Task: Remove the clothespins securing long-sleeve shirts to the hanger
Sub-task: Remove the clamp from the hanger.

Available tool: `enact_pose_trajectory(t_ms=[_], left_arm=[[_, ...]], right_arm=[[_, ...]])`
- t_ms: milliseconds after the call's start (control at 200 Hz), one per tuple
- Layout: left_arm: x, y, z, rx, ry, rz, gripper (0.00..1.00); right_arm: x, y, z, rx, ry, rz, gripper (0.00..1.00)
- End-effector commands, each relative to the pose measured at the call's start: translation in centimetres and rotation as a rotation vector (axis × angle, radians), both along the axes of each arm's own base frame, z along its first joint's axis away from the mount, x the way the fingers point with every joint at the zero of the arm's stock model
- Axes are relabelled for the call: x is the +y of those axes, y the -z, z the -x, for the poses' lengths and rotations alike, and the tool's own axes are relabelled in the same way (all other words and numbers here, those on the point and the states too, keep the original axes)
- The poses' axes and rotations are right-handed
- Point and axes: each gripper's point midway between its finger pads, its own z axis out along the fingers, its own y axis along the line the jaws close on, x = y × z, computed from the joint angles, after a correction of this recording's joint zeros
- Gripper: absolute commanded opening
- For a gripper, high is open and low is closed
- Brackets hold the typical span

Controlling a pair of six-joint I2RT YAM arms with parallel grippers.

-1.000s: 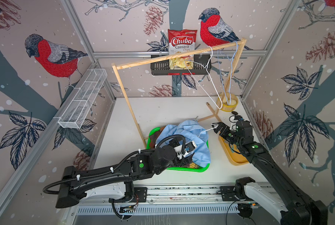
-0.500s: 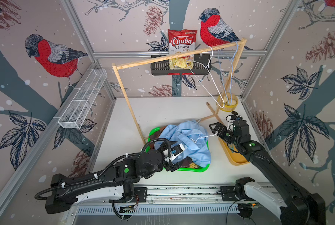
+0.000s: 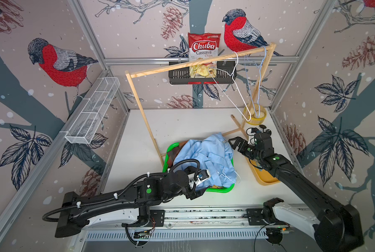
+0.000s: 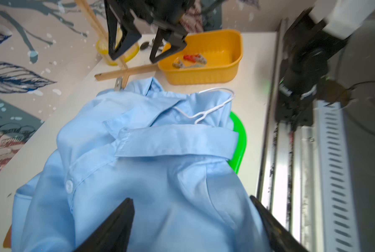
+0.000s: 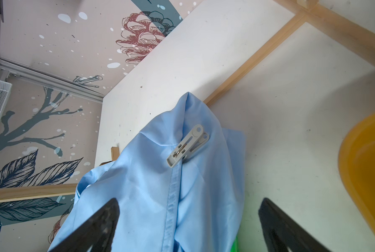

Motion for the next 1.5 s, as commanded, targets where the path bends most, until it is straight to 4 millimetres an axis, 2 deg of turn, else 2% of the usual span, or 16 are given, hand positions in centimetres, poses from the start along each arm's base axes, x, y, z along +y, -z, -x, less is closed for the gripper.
enact_pose_trajectory(t_ms=[0,60,145,205,315,431,446,521,666,791,916,1016,1272,1497], left_arm=[[1.1,1.3,-3.2,-0.078,-0.164,-0.076,0.73],[1.5,2.2,-4.0,-0.066,-0.2,-0.101,0.65],[2.3,2.9,-4.9,-0.054,-0.249,-0.106,0.48],[2.6,3.1,-5.0,-0.053,-0.258,-0.1,0.35],[3.4,3.9,-5.1,-0.062,-0.273,-0.111,0.19],[4.2,5.0,-5.7,-0.06,-0.319,-0.16,0.1],[4.1,5.1,-5.7,-0.057,-0.315,-0.162,0.09],[3.8,5.3,-5.6,-0.042,-0.313,-0.156,0.05],[3.5,6.1,-5.7,-0.03,-0.313,-0.165,0.0],[3.4,6.1,-5.7,-0.03,-0.313,-0.151,0.0],[3.4,6.1,-5.6,-0.027,-0.311,-0.135,0.0],[3.4,6.3,-5.6,-0.023,-0.312,-0.136,0.0],[3.3,6.8,-5.6,-0.017,-0.31,-0.144,0.0],[3.1,7.0,-5.5,-0.011,-0.303,-0.144,0.0]], right_arm=[[-0.3,0.0,-0.7,-0.023,0.019,0.004,1.0],[-0.6,0.2,-1.1,-0.02,0.02,-0.009,1.0],[-0.8,-0.2,-1.9,-0.025,0.017,-0.028,1.0],[-0.7,-0.5,-2.7,-0.036,0.004,-0.056,1.0],[-0.4,-0.8,-4.0,-0.053,-0.034,-0.147,1.0],[0.0,-1.7,-5.0,-0.089,-0.083,-0.236,1.0],[0.1,-1.0,-5.2,-0.07,-0.081,-0.234,1.0],[0.2,-0.5,-5.4,-0.074,-0.083,-0.235,1.0],[0.8,0.6,-5.4,-0.057,-0.111,-0.291,0.99],[1.2,1.3,-5.3,-0.047,-0.124,-0.318,0.96],[1.6,1.3,-5.2,-0.053,-0.151,-0.354,0.88],[2.0,0.8,-5.1,-0.072,-0.169,-0.391,0.77],[2.2,0.2,-4.9,-0.078,-0.18,-0.427,0.64],[2.0,0.7,-4.8,-0.062,-0.167,-0.428,0.53]])
